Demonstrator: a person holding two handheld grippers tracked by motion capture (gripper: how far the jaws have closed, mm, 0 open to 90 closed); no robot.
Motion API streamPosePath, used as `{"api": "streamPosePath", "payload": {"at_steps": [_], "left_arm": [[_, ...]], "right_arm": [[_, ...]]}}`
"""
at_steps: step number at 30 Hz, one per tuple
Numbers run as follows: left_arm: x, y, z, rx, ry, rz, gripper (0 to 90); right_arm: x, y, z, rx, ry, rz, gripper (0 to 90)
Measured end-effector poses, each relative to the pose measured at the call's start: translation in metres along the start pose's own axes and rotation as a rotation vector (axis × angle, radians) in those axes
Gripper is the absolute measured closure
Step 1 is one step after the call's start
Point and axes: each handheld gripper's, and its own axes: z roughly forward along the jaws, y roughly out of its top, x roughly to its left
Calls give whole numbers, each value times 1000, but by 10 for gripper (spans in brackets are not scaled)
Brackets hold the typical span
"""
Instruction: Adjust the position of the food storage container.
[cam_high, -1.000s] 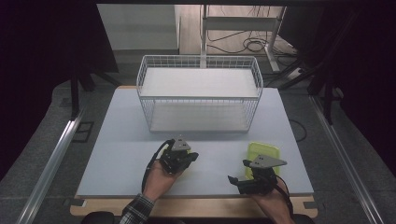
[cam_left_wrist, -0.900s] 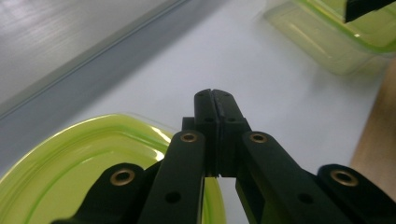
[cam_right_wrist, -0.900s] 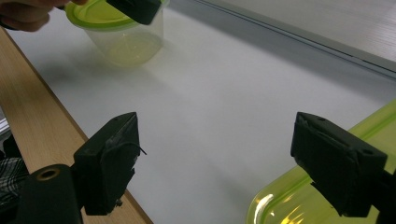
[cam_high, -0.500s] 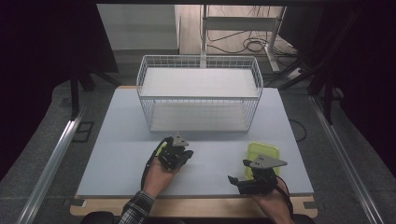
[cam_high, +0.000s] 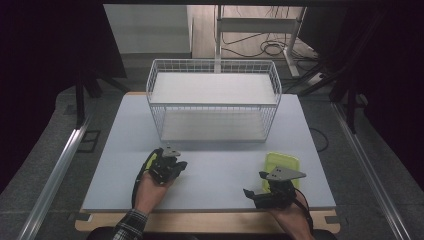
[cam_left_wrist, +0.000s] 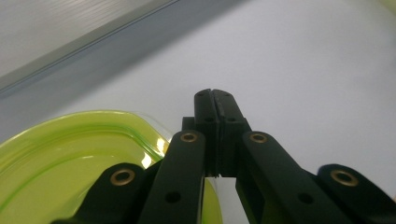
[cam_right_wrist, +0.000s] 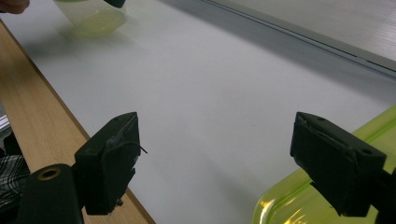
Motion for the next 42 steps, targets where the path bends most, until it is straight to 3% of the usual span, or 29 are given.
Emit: {"api": "streamPosePath", "payload": {"at_steps": [9,14,19,26,27,29,32,36,37,39,40,42], "left_arm": [[22,-19,-19,-11,41,-63,897],[29,-26,-24,-18,66,-77,896],[24,-25,-25,-32,63,-59,882],[11,-23,-28,-72,9,-48,865],[8,-23,-29,-85,-14,-50,865],[6,-24,-30,-92,-34,-47,865],[-1,-27,-30,-100,-69,-47,865],[-10,-33,-28,-108,-120,-14,865],[-13,-35,-27,-105,-130,-5,860],[-19,-39,-25,-102,-141,9,856],[-21,-40,-24,-102,-148,14,851],[-25,-43,-23,-100,-155,30,851]], "right_arm": [[0,0,1,0,-2,2,163],[0,0,1,2,-2,6,163],[-1,0,0,2,-2,11,175],[-9,0,-8,-2,-25,23,256],[-13,0,-13,0,-44,29,321],[-15,0,-15,1,-48,31,351],[-22,0,-23,6,-83,29,463],[-33,-2,-35,19,-141,16,617],[-39,-4,-42,27,-171,28,701],[-42,-5,-46,25,-185,34,732],[-49,-7,-54,22,-209,59,808],[-53,-9,-58,20,-218,69,829]]}}
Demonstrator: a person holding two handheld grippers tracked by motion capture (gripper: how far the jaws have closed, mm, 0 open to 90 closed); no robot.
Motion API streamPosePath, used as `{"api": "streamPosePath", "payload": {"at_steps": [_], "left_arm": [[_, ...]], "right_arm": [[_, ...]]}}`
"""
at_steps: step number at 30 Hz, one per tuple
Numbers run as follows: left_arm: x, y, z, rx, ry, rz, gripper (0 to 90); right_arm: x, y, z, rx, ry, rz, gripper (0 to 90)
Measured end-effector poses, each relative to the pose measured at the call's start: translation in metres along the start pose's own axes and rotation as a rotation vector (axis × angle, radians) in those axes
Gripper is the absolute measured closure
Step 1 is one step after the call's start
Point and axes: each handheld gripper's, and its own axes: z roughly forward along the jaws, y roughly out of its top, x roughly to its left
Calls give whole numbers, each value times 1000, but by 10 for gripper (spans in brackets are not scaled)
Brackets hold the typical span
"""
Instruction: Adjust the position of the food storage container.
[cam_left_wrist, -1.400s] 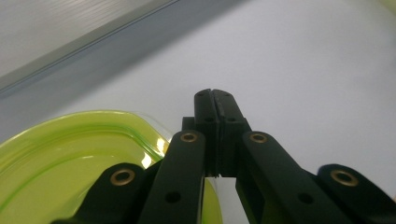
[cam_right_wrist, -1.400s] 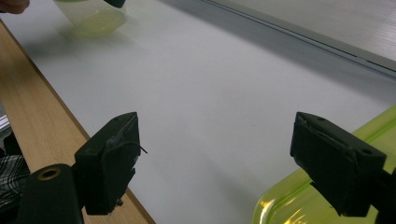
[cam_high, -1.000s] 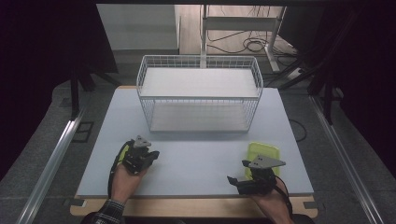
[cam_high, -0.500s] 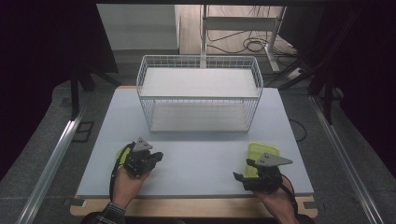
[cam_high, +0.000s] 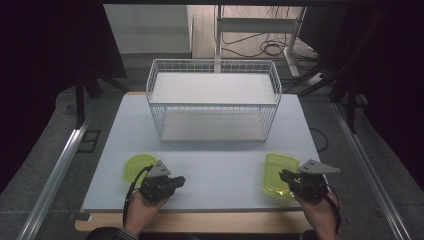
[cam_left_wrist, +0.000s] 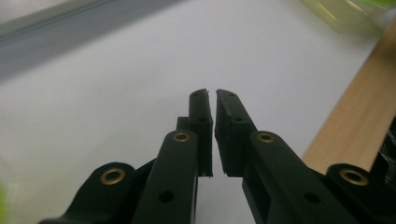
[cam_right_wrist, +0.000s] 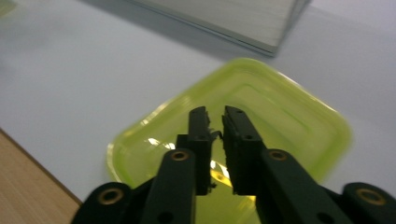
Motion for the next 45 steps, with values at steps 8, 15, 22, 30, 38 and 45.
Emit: {"api": "streamPosePath", "payload": {"at_steps": [8,15,22,30,38,45], "left_arm": [[-9,-7,6,17,-20,20,844],[-8,-8,6,15,-17,17,842],[-8,-8,6,17,-24,14,840],[-7,-8,8,20,-33,10,840],[-8,-8,8,23,-35,13,841],[-4,-8,5,8,-36,3,842]], "right_arm": [[-33,-20,-19,31,-102,85,885],[-30,-29,-10,109,-102,78,887],[-28,-34,-10,117,-69,94,888],[-2,-25,5,112,44,42,888],[28,-8,27,114,162,-27,887],[-7,1,19,67,47,20,887]]}}
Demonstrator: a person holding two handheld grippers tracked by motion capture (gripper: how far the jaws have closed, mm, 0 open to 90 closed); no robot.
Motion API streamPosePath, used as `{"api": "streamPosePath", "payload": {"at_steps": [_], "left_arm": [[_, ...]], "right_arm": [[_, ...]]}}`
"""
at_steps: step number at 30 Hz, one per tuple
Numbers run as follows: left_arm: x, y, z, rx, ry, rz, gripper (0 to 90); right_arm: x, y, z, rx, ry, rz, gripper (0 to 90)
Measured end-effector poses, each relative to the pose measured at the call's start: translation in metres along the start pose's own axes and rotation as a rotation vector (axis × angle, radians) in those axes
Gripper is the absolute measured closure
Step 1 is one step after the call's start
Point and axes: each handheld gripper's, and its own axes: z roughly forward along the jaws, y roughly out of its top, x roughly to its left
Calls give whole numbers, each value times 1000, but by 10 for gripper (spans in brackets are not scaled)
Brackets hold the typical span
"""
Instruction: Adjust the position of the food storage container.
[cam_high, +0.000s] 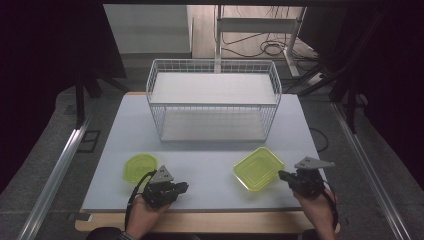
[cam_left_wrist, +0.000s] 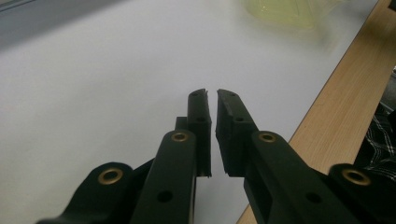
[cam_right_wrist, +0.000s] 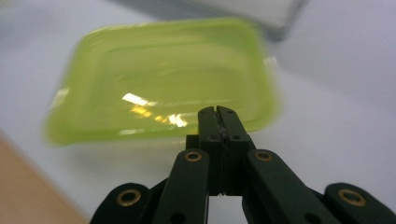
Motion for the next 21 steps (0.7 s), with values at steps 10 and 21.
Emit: {"api": "streamPosePath", "payload": {"at_steps": [10,21], "left_arm": [[1,-1,-3,-6,7,-8,841],[3,-5,-12,-12,22,-23,837]], "right_arm": [[-47,19,34,62,-81,42,886],[-15,20,44,79,28,12,884]]}}
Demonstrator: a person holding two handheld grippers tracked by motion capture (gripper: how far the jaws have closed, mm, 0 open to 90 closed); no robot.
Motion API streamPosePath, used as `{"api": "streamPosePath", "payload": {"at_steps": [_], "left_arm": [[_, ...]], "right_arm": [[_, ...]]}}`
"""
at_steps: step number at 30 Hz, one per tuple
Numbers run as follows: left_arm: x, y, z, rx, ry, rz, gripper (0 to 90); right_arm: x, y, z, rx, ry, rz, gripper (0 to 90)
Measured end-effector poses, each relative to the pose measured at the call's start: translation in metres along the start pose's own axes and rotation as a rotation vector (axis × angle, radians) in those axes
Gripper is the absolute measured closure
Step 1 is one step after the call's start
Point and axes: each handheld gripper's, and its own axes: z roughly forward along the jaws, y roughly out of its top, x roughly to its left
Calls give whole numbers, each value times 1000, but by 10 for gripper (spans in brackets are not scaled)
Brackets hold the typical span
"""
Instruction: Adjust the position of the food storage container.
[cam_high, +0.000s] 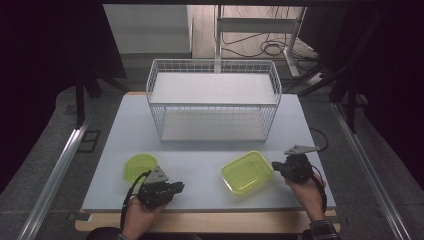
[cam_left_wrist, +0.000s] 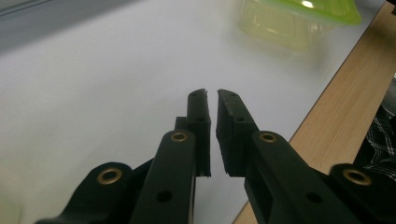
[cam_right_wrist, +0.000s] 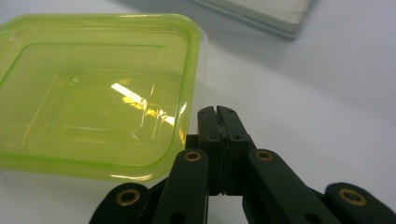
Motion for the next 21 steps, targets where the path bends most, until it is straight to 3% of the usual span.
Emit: {"api": "streamPosePath", "payload": {"at_steps": [18,21], "left_arm": [[3,-4,-6,12,14,-7,828],[2,-4,-5,19,18,3,826]], "right_arm": [[64,-2,9,12,169,-88,880],[73,-1,11,19,167,-123,873]]}}
